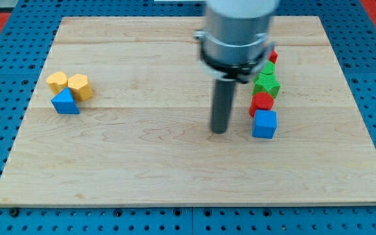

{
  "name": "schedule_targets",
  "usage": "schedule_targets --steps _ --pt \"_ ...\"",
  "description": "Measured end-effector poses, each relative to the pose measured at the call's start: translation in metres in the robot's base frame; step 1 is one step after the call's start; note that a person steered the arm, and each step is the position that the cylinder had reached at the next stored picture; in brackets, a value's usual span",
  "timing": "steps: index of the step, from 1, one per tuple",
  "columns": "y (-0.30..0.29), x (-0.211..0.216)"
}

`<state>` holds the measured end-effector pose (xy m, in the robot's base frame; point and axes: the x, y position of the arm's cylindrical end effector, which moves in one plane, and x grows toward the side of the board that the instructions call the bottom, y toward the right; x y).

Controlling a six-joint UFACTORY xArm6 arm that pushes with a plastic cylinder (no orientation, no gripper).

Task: Move the blue triangle to the left of the blue cube

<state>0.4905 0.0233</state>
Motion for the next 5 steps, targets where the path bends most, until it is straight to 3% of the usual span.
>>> schedule_targets --steps 2,3,5 --pt "-0.265 -0.003" --pt "-0.326 -0.027" --pt "-0.207 -0.073"
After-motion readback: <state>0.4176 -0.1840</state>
